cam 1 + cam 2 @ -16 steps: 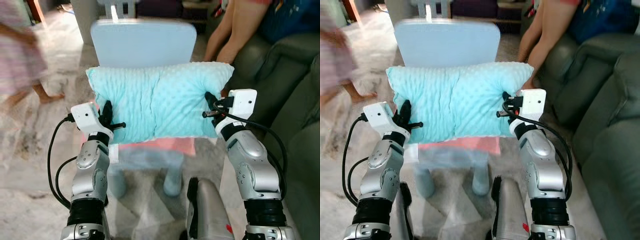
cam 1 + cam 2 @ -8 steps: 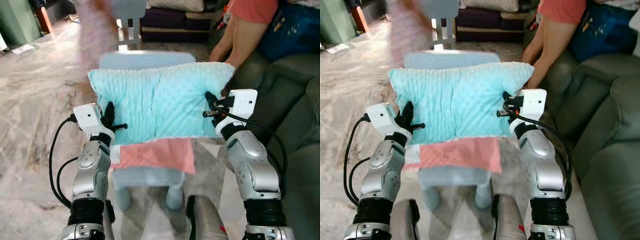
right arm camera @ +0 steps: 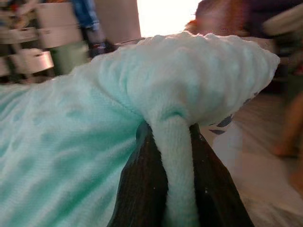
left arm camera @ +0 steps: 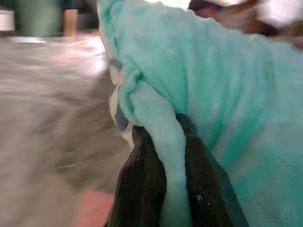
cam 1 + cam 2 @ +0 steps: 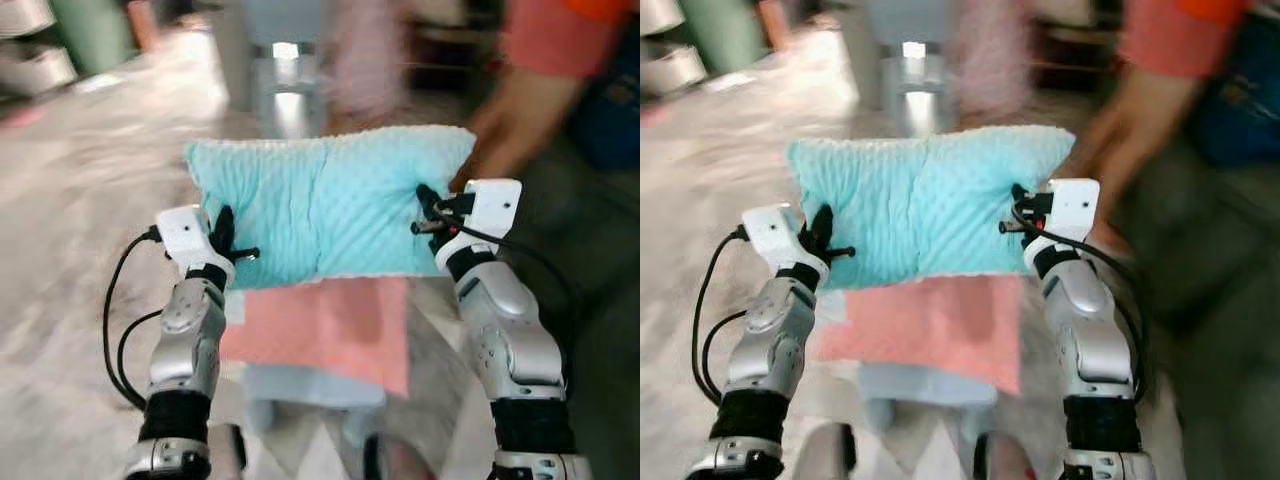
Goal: Move the pillow to the sofa
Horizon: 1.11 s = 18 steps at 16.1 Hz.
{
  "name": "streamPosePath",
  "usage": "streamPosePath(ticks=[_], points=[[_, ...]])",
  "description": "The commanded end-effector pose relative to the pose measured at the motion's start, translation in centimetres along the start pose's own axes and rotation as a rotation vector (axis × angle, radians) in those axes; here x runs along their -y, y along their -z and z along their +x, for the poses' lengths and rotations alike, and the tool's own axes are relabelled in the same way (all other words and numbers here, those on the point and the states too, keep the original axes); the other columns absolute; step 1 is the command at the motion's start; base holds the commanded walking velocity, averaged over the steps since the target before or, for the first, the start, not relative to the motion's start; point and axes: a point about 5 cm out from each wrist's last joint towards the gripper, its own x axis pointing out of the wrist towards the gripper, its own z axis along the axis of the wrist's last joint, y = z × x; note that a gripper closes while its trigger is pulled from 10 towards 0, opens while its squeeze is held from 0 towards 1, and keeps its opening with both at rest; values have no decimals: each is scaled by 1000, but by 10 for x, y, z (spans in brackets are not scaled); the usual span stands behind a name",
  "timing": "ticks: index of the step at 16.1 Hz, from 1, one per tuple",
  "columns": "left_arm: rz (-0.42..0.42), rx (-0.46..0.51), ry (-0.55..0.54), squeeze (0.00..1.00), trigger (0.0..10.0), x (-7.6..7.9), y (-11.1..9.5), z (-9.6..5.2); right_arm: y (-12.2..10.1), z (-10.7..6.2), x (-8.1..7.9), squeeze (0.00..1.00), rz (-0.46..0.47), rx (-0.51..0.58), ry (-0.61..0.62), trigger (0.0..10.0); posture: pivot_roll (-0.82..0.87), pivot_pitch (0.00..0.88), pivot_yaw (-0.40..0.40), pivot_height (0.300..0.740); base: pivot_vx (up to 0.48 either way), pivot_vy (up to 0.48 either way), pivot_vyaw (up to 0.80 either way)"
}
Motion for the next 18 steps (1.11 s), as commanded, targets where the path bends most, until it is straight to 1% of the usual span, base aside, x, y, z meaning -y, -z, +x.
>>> streamPosePath(ticks=[1,3,6,7,9,10,12,13,15,16,18], points=[[13,-25,-24,0,10000,-3,1,2,-9,1,-2,0,-2,36,-10,10000,-165,0,-29,718,0,0,0],[42,-47,-28,0,10000,-3,4,2,-10,0,-1,0,-4,37,-9,10000,-169,0,-28,740,0,0,0],[21,-63,-14,0,10000,1,4,3,-11,1,-1,0,-4,39,-10,10000,-165,0,-30,740,0,0,0],[30,-56,6,0,10000,3,2,4,-11,1,-2,0,-3,39,-13,10000,-165,0,-30,740,0,0,0],[56,-31,0,0,10000,1,0,4,-11,2,-3,0,-2,41,-16,10000,-165,0,-31,740,0,0,0],[30,-31,-3,0,10000,-2,-1,4,-12,2,-3,0,-3,41,-18,10000,-164,0,-31,740,0,0,0],[10,-45,-15,0,10000,-4,-1,5,-12,2,-3,0,-2,41,-20,10000,-162,0,-31,740,0,0,0],[-15,-51,-6,0,10000,-3,-2,5,-12,2,-3,0,-1,42,-21,10000,-162,0,-31,740,0,0,0],[-25,-53,11,0,10000,-2,-3,6,-12,2,-3,0,1,42,-22,10000,-162,0,-30,740,0,0,0],[-40,-32,41,0,10000,0,-7,6,-12,3,-3,0,2,42,-23,10000,-162,0,-30,740,0,0,0],[-45,-14,57,0,10000,1,-10,5,-12,3,-4,0,1,41,-26,10000,-162,0,-30,740,0,0,0]])
